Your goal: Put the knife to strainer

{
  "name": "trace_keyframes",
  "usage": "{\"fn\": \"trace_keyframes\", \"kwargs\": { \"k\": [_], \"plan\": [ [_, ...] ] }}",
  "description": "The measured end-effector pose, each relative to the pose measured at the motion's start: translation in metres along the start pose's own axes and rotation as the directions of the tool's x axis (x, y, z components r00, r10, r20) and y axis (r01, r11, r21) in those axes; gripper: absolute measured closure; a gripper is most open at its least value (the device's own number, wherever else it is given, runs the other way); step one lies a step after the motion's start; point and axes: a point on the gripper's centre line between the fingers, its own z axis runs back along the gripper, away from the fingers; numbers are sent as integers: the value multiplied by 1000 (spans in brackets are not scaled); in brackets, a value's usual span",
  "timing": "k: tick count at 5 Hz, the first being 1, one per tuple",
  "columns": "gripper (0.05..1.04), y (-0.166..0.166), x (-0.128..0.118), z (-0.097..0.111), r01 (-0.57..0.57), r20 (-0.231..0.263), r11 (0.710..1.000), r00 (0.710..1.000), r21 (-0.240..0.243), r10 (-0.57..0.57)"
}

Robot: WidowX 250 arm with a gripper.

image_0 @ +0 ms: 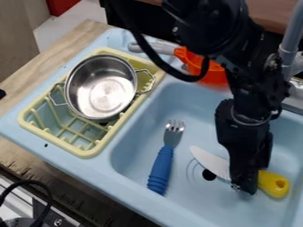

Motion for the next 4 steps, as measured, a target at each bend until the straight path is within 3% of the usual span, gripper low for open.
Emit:
{"fn": "trace_keyframes", "kwargs": {
  "k": [1, 2, 3, 4],
  "plan": [
    [705, 0, -2, 0, 25, -5, 1000, 1000, 0, -25],
    [783, 2, -3, 1, 54, 3, 998, 999, 15, -54],
    [783, 0, -5, 6, 58, 7, 998, 998, 19, -58],
    [783, -5, -11, 20, 59, 21, 998, 998, -13, -59]
  ]
}}
